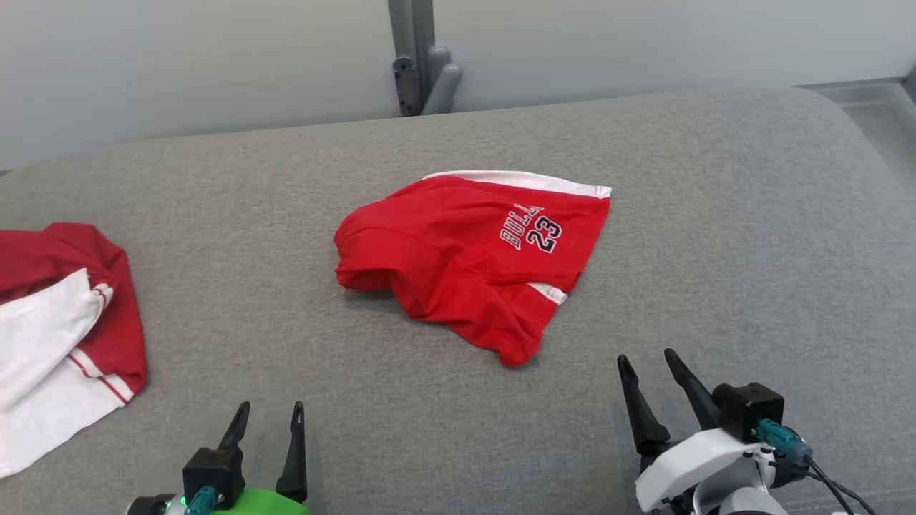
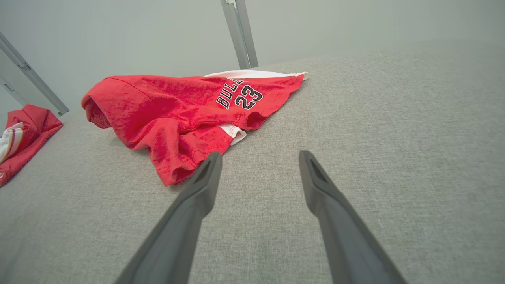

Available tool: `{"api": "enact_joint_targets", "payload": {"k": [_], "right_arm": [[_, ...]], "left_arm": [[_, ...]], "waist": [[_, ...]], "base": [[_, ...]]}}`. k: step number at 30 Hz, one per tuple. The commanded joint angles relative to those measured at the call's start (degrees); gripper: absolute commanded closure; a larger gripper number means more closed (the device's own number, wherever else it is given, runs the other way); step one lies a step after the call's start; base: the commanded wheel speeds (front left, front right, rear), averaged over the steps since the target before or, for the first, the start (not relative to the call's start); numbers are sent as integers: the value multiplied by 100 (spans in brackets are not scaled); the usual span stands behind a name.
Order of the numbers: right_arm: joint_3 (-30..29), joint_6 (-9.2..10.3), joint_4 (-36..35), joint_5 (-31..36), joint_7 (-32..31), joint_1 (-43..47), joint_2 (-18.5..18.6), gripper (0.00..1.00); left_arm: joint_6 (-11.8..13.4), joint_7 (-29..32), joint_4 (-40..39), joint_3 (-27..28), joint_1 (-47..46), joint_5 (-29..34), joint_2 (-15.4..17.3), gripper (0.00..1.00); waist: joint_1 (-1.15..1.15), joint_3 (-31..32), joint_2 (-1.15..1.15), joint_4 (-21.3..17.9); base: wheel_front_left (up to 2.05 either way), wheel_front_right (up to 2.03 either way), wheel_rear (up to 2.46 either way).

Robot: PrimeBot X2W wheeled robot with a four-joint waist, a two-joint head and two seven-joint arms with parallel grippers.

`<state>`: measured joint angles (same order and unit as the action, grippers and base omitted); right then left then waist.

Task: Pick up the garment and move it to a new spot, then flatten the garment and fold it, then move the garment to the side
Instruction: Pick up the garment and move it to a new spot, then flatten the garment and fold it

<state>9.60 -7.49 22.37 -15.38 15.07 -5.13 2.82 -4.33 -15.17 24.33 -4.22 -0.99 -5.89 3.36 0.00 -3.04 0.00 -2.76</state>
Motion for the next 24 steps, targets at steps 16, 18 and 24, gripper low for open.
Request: {"api": "enact_joint_targets", "payload": {"k": [16,18,24], "right_arm": [[792,0,1203,-455,16,-840,191,0],[790,0,1356,-451,17,-946,185,0],[928,0,1436,-502,16,-1143,148,0]], "left_arm": [[-127,4,-26,-240,-262,-101,-43,0],[-108,4,-39,-264,-278,-134,-44,0],[-58,4,-85,-329,-333,-221,-45,0]], "waist": [[0,-598,0,1507],[0,-642,0,1560],[0,-738,0,1574]], "base": [[0,0,0],[0,0,0],[0,0,0]]}}
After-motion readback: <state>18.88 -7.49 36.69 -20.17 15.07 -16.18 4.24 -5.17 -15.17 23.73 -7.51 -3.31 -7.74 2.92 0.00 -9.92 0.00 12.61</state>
